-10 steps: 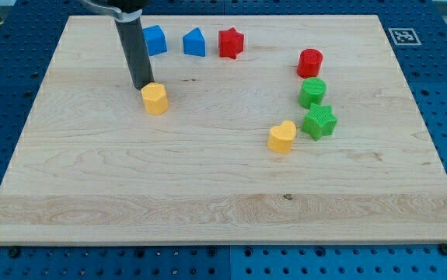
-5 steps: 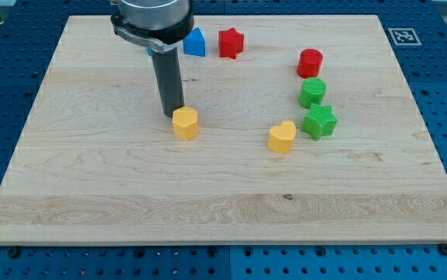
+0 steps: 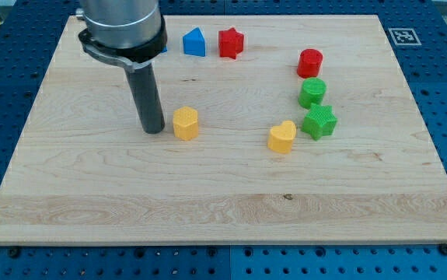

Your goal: Slide the yellow hexagon to the center of the board

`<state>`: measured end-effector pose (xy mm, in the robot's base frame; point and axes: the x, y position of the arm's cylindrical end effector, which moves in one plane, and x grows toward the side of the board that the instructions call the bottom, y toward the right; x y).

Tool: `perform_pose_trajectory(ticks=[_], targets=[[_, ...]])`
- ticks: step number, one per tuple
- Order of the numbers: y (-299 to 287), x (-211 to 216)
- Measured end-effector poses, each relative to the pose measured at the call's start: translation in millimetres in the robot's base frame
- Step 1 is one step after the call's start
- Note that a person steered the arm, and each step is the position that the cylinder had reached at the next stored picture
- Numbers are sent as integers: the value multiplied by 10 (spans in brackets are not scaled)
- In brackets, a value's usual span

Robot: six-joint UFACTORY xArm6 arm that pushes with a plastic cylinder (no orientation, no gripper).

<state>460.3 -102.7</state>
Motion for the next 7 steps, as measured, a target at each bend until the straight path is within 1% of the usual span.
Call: perform_pose_trajectory(ticks=[4,5,6,7], targets=[[581,43],[616,43],[366,-30],[-132,-415]])
